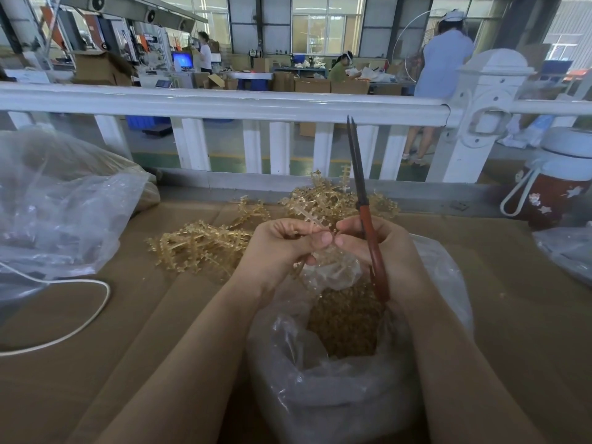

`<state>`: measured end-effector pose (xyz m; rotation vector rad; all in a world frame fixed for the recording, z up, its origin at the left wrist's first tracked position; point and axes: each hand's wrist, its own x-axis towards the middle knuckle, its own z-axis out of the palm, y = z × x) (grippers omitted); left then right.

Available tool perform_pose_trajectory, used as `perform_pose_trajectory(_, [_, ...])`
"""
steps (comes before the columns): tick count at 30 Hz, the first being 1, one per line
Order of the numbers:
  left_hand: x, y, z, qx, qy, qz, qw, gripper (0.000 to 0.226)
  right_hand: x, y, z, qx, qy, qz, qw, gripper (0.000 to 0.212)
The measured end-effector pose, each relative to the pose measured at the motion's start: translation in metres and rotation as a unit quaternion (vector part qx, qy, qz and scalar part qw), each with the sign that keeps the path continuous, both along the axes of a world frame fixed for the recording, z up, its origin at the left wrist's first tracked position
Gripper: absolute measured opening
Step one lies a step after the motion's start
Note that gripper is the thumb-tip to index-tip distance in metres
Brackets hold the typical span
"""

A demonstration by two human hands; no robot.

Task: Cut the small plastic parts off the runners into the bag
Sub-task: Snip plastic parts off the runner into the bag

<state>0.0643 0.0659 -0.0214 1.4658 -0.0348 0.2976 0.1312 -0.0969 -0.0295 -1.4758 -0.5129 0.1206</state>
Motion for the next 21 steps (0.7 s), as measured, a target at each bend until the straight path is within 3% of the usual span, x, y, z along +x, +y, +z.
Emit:
perform_pose_trajectory(4, [0.001, -0.003, 0.0, -0.004, 0.008, 0.001, 1.0, 0.003, -0.001, 0.002, -0.001, 0.0, 0.004, -0.013, 1.0, 0.016])
perform_pose_trajectory(11, [0.002, -0.004, -0.002, -0.027, 0.007, 0.008, 1.0, 0.009, 0.001, 0.001, -0.003, -0.017, -0.023, -0.022, 0.999, 0.013])
perform_pose_trajectory(16, [0.005, 0.002, -0.003, -0.053, -0.019, 0.056, 0.997, 0.036, 0.0, -0.001, -0.002, -0.065, -0.063, -0.065, 0.994, 0.041])
perform_pose_trajectory(21, [0.004, 0.009, -0.002, -0.071, -0.051, 0.102, 0.991, 0.027, 0.003, -0.001, -0.011, -0.182, -0.127, -0.085, 0.971, 0.052])
